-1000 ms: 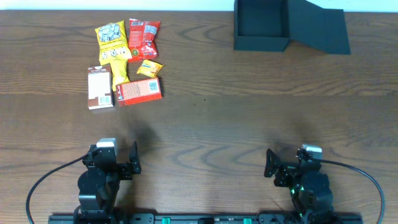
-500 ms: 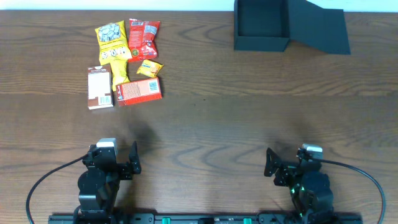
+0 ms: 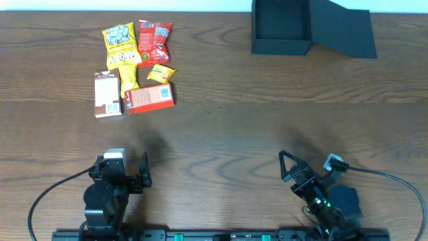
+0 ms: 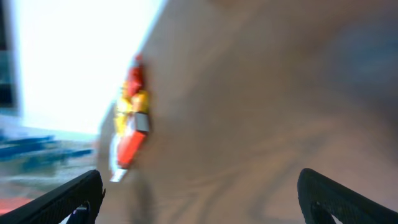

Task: Pack container
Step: 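Reach the right gripper to the black box at top right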

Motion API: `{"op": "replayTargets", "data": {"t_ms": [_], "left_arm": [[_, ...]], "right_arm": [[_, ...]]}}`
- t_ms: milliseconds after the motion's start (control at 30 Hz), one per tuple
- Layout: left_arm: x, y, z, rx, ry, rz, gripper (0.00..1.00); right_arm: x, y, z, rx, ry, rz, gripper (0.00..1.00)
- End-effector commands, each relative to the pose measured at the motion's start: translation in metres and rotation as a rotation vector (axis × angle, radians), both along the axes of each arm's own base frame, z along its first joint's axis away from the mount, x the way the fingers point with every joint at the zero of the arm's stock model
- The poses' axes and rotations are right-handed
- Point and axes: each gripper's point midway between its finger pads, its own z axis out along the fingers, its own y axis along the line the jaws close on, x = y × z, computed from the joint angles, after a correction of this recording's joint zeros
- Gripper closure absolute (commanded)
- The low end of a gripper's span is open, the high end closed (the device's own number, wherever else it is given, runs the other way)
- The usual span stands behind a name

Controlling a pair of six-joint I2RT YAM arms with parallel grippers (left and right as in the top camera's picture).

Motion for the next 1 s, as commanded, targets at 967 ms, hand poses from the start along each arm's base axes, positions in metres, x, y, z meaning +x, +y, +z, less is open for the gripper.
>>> {"op": "replayTargets", "data": {"t_ms": [967], "left_arm": [[0.000, 0.003, -0.006, -0.005, 0.009, 0.021, 0.05]], "right_arm": [[0.336, -0.004, 0.013, -0.091, 0.311, -0.185, 0.18]]}}
